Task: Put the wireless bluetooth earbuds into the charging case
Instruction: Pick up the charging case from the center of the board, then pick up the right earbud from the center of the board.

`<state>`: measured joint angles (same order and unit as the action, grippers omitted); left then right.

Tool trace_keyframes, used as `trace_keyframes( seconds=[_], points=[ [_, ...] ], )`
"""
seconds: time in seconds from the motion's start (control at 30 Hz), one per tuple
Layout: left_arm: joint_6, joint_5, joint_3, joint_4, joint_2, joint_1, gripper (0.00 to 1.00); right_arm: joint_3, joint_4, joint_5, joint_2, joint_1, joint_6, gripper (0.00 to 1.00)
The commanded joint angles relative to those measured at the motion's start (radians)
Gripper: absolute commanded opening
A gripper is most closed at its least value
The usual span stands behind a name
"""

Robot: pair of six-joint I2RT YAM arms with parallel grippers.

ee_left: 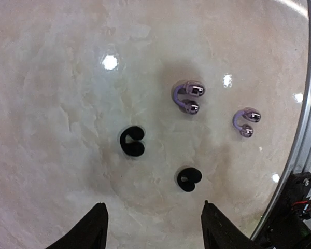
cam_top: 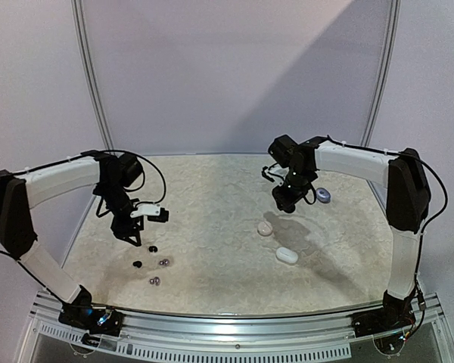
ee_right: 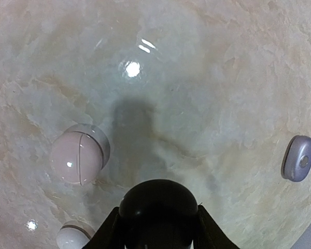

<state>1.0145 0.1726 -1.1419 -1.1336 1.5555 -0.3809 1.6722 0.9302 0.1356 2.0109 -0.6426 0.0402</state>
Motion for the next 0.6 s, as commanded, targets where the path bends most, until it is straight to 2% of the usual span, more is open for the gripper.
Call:
trace_keyframes(
  seconds=[0.0, 0.1, 0.2, 0.4, 0.57],
  points=[
    [0.143, -0.012, 0.044, 0.136, 0.122, -0.036, 0.62, -0.072, -0.037, 0.024, -0.075, -0.015, -0.069, 0.13],
    [0.175, -0.056, 0.036, 0.209, 0.190, -0.038, 0.61, -0.120, -0.053, 0.020, -0.098, -0.021, -0.099, 0.13],
    [0.217, -0.037, 0.031, 0.259, 0.215, -0.037, 0.62, -0.155, -0.060, 0.012, -0.108, -0.027, -0.115, 0.13],
    [0.318, -0.049, 0.072, 0.247, 0.248, -0.053, 0.62, -0.203, -0.058, 0.022, -0.106, -0.029, -0.125, 0.13],
    [0.330, -0.064, 0.075, 0.239, 0.281, -0.060, 0.50, -0.203, -0.056, 0.023, -0.100, -0.029, -0.119, 0.12]
  ],
)
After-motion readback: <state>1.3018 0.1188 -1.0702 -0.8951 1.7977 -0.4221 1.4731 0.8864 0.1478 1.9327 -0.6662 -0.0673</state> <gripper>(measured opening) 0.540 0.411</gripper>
